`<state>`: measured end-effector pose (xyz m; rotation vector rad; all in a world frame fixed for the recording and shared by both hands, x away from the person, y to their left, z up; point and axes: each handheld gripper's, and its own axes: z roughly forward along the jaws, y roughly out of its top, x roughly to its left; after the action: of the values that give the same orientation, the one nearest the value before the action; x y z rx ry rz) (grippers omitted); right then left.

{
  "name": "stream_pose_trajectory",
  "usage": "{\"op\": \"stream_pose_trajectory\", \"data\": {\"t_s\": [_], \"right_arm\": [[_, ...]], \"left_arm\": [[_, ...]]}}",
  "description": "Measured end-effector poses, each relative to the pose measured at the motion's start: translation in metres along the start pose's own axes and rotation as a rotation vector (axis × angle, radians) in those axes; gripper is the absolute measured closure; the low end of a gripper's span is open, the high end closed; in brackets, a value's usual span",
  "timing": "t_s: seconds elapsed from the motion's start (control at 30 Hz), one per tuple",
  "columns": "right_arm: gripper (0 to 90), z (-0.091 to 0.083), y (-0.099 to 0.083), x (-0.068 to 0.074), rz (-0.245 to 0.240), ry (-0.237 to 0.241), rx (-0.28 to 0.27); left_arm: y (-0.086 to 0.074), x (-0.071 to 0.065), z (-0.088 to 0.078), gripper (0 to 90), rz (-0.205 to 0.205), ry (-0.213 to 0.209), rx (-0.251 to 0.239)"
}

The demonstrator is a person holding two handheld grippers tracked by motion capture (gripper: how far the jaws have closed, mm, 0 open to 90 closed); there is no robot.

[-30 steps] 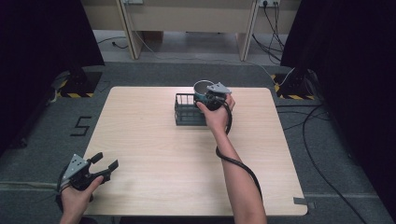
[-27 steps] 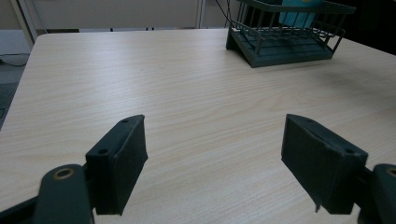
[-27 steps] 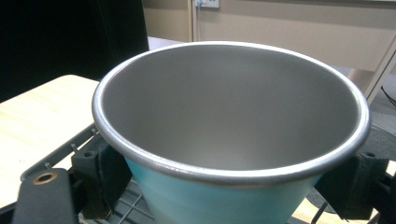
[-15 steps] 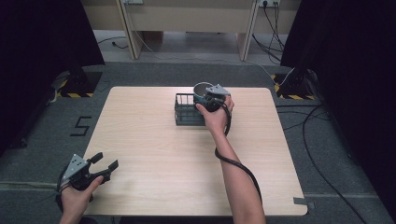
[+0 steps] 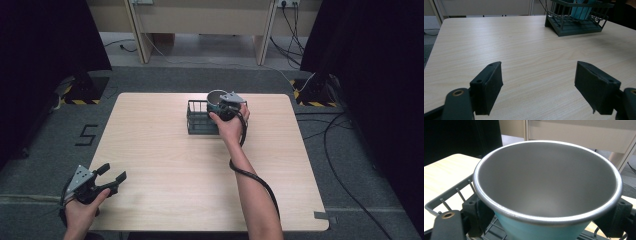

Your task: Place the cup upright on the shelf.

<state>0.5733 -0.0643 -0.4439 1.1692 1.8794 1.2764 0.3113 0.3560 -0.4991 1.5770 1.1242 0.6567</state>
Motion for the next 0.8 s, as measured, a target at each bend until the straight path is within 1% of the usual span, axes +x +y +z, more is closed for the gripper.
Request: {"op": "stream_pose_trajectory", "data": {"t_s": [0.4, 0.43, 0.6, 0.8], "right_arm": [[15.5, -0.0016, -0.0006, -0.0011, 0.007, 0.017, 0.014], [15.5, -0.0018, -0.0012, -0.0013, 0.005, 0.019, 0.011], [15.4, -0.0036, -0.0038, -0.0024, 0.028, 0.028, -0.008], [15.3, -0.0083, -0.0064, -0.0015, 0.026, 0.028, -0.017]], "left_arm": [[-0.0001, 0.0000, 0.0000, 21.8, 0.001, -0.001, 0.002], [0.0000, -0.0001, 0.0000, 21.8, 0.001, -0.001, 0.002], [0.0000, -0.0002, 0.0002, 21.8, 0.002, -0.001, 0.003], [0.0000, -0.0002, 0.0001, 21.8, 0.004, 0.000, 0.004]]}}
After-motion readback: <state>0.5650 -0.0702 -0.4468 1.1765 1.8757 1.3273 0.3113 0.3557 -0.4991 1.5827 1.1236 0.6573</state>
